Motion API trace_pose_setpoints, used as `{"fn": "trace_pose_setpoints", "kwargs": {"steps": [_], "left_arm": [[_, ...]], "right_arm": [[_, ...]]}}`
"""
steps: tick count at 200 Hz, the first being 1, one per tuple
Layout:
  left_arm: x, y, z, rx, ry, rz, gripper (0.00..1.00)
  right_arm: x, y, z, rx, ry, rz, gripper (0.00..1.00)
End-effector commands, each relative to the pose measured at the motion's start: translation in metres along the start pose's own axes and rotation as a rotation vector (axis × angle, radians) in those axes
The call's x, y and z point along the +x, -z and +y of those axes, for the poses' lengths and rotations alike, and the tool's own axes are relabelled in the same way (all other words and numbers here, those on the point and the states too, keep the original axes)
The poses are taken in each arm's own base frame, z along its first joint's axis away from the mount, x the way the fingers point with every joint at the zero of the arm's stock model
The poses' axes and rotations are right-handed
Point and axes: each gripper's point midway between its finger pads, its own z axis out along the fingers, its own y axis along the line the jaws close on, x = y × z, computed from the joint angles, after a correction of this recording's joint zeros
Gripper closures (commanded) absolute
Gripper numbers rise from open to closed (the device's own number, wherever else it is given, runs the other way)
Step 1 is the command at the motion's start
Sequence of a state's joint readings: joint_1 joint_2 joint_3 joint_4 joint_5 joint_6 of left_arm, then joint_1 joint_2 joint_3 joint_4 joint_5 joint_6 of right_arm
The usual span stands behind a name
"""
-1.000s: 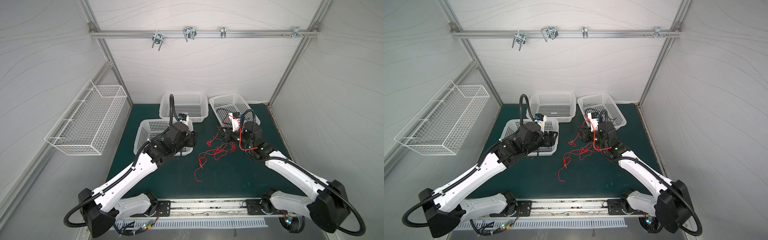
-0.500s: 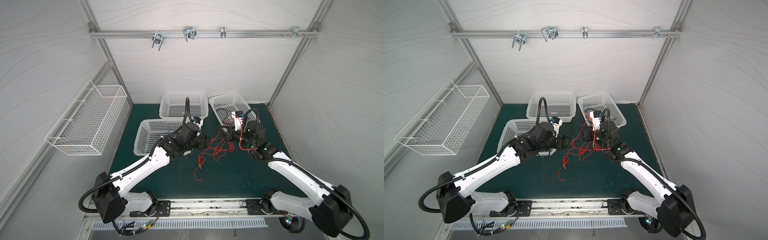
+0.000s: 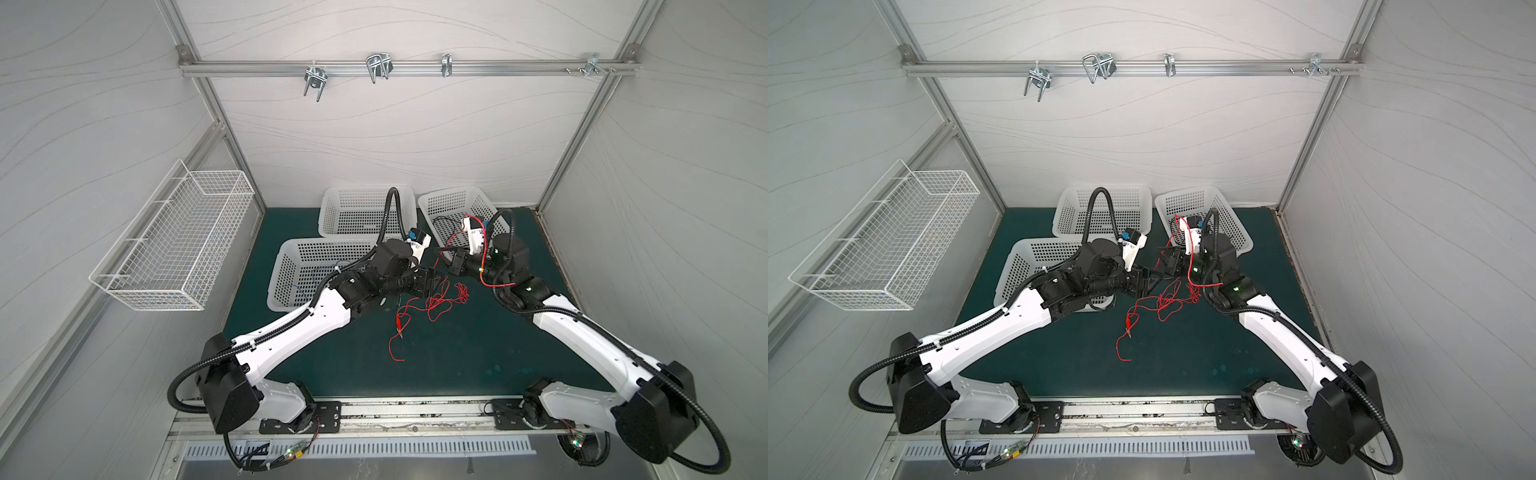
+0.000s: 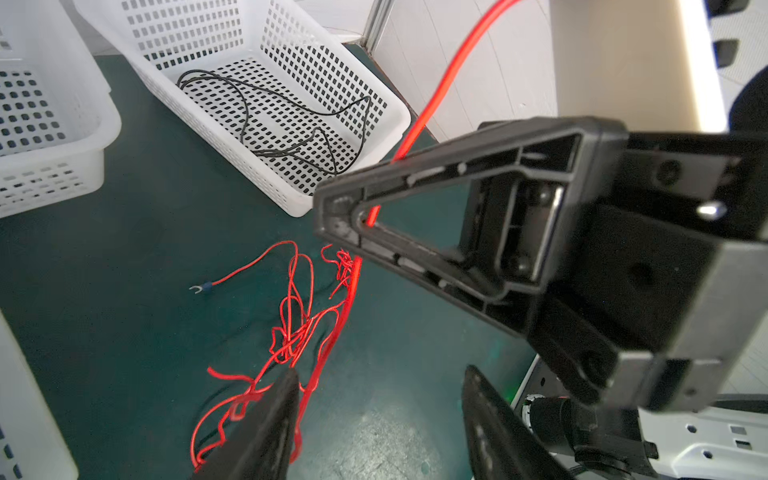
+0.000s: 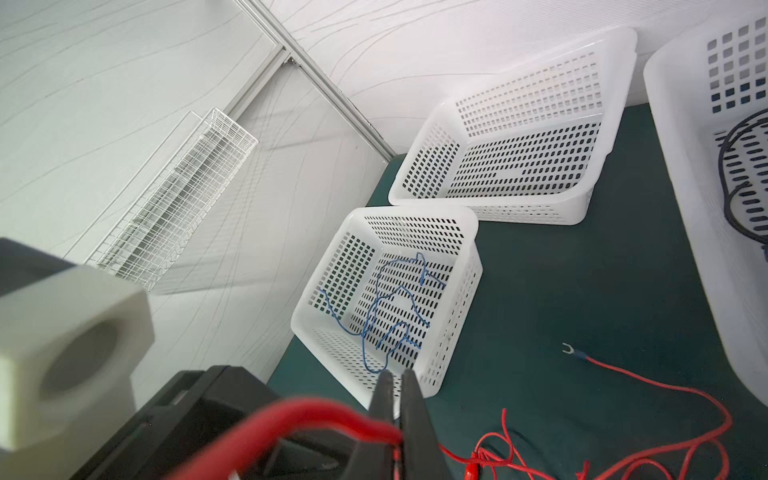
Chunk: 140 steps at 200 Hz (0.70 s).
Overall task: Untangle the cables
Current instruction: 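Grasp the red wire held by the right gripper with the left gripper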
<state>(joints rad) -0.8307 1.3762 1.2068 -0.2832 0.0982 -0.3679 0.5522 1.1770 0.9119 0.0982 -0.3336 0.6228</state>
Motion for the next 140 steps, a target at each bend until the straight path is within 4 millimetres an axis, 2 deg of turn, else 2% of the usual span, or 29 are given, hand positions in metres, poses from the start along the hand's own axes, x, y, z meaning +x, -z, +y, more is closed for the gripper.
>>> {"fn": "trace_pose_setpoints", "kwargs": {"steps": [1, 31, 62, 104, 126, 140], "left_arm": [[-0.019, 0.001, -0.003, -0.019, -0.036, -0.041, 0.42], [-0.024, -0.002, -0.001, -0.039, -0.053, -0.051, 0.52], [-0.029, -0.006, -0.001, -0.048, -0.074, -0.051, 0.68], [-0.037, -0.014, 0.001, -0.073, -0.097, -0.05, 1.0], [-0.049, -0.015, 0.004, -0.119, -0.126, -0.057, 1.0], [-0.057, -0.015, 0.005, -0.141, -0.159, -0.065, 1.0]], "right_arm": [[-0.015, 0.003, 0.019, -0.078, -0.024, -0.023, 1.0], [-0.019, 0.007, 0.024, -0.107, -0.043, -0.028, 1.0], [-0.023, 0.013, 0.026, -0.114, -0.046, -0.039, 1.0], [-0.025, 0.021, 0.018, -0.077, -0.05, -0.052, 1.0], [-0.027, 0.029, 0.008, -0.046, -0.065, -0.071, 1.0], [-0.029, 0.035, 0.001, -0.025, -0.072, -0.09, 0.95]]}}
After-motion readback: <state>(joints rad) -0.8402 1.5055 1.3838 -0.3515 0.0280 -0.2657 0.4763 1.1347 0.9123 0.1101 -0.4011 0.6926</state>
